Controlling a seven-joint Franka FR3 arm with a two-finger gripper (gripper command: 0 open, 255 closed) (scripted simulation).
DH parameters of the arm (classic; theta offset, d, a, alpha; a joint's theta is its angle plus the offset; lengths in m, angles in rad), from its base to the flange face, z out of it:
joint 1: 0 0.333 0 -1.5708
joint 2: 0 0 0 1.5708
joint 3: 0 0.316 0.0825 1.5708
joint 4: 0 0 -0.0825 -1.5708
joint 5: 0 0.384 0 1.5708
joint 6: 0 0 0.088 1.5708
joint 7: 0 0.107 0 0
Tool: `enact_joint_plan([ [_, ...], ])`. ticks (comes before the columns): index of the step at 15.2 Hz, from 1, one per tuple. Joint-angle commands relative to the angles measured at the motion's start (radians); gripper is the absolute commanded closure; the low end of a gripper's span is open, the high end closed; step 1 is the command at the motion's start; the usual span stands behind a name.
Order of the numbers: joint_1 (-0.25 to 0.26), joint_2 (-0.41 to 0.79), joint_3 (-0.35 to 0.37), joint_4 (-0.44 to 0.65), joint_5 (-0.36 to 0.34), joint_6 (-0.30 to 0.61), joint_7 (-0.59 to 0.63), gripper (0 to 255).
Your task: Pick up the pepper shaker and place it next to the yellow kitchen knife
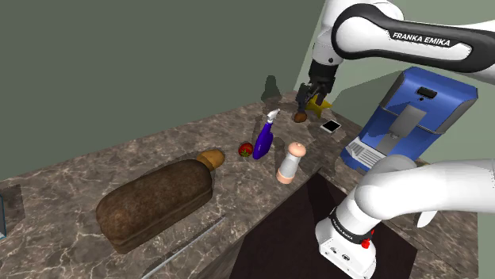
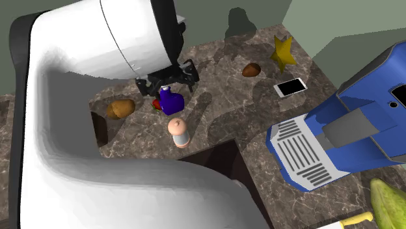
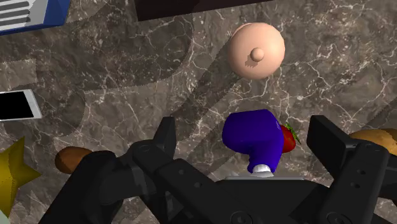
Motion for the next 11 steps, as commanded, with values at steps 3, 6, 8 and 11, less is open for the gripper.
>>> enact_joint_plan([
  [3,-0.007,-0.004,-0.006,-0.064,0.024,0.047,0.033,0],
  [6,-0.016,-0.002,-0.014,-0.158,0.063,0.123,0.08,0],
  [8,-0.02,0.005,-0.018,-0.217,0.09,0.177,0.109,0],
  [11,-0.023,0.019,-0.022,-0.282,0.124,0.243,0.141,0],
])
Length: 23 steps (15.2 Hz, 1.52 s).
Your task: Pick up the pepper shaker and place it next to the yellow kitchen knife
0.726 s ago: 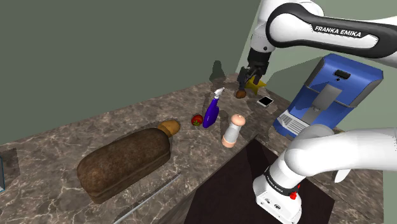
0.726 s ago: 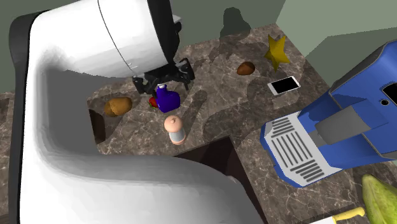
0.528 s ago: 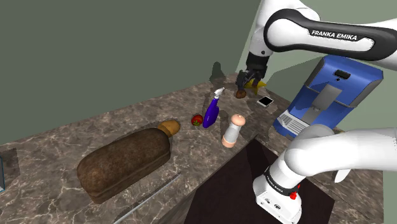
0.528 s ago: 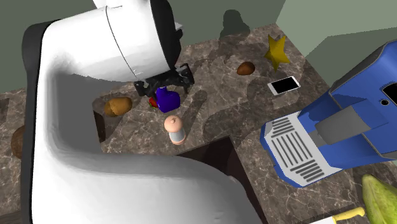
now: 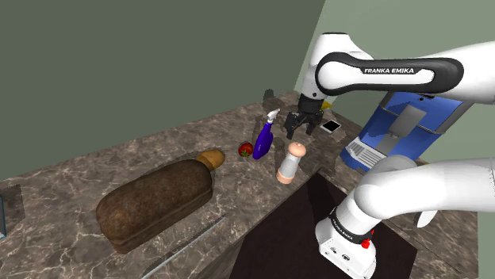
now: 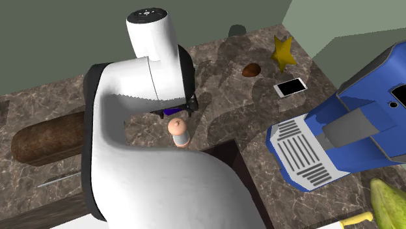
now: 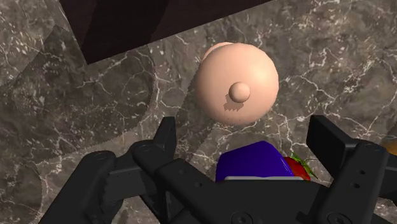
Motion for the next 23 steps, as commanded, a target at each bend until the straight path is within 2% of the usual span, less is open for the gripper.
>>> enact_joint_plan([
  [1,0.0,0.003,0.0,-0.038,0.011,0.038,0.01,0],
  [7,0.001,0.026,0.002,-0.115,0.014,0.138,0.01,0],
  [15,0.001,0.026,0.002,-0.114,0.014,0.138,0.01,0],
  [16,0.001,0.026,0.002,-0.114,0.014,0.138,0.01,255],
  [23,0.001,0.026,0.002,-0.114,0.014,0.138,0.01,255],
])
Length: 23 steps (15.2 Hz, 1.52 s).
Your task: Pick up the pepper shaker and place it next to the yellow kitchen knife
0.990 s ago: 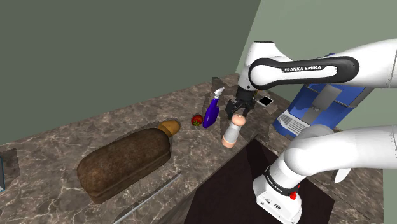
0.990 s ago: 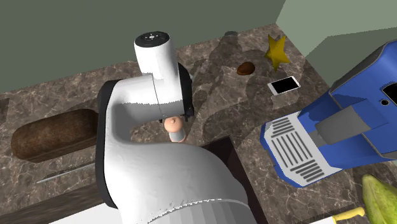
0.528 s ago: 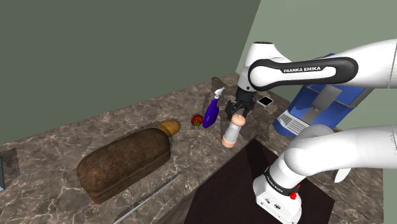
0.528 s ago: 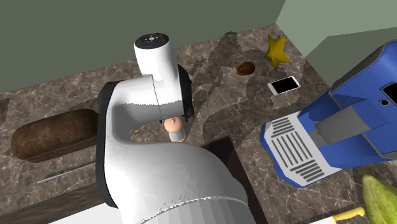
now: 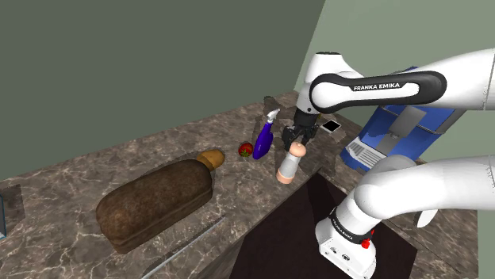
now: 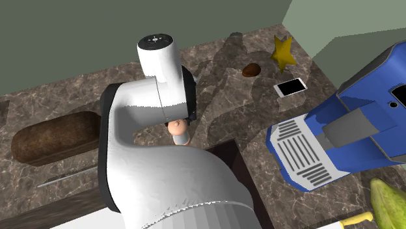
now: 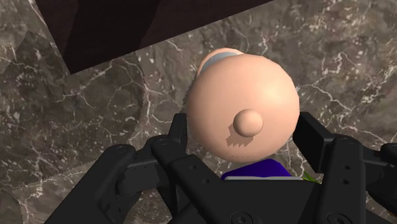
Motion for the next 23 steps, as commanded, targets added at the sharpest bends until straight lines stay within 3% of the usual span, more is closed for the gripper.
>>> enact_joint_plan([
  [1,0.0,0.0,0.0,0.0,0.0,0.0,0.0,255],
  [23,-0.001,-0.06,-0.003,0.25,-0.005,-0.31,0.007,255],
])
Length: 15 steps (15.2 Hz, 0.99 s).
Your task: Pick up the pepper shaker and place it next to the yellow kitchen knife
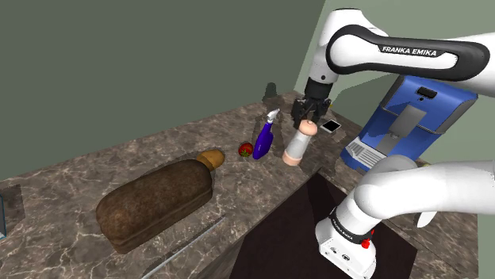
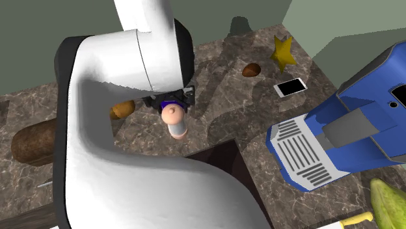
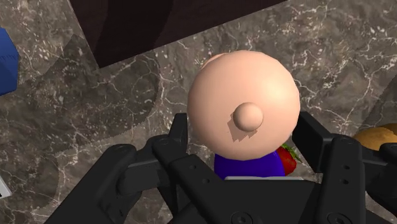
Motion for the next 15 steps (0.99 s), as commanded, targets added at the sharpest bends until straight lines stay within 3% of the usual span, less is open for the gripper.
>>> enact_joint_plan([
  [1,0.0,-0.001,0.0,0.027,0.0,-0.029,0.0,255],
  [15,0.0,0.027,-0.002,0.234,-0.002,-0.207,0.004,255],
])
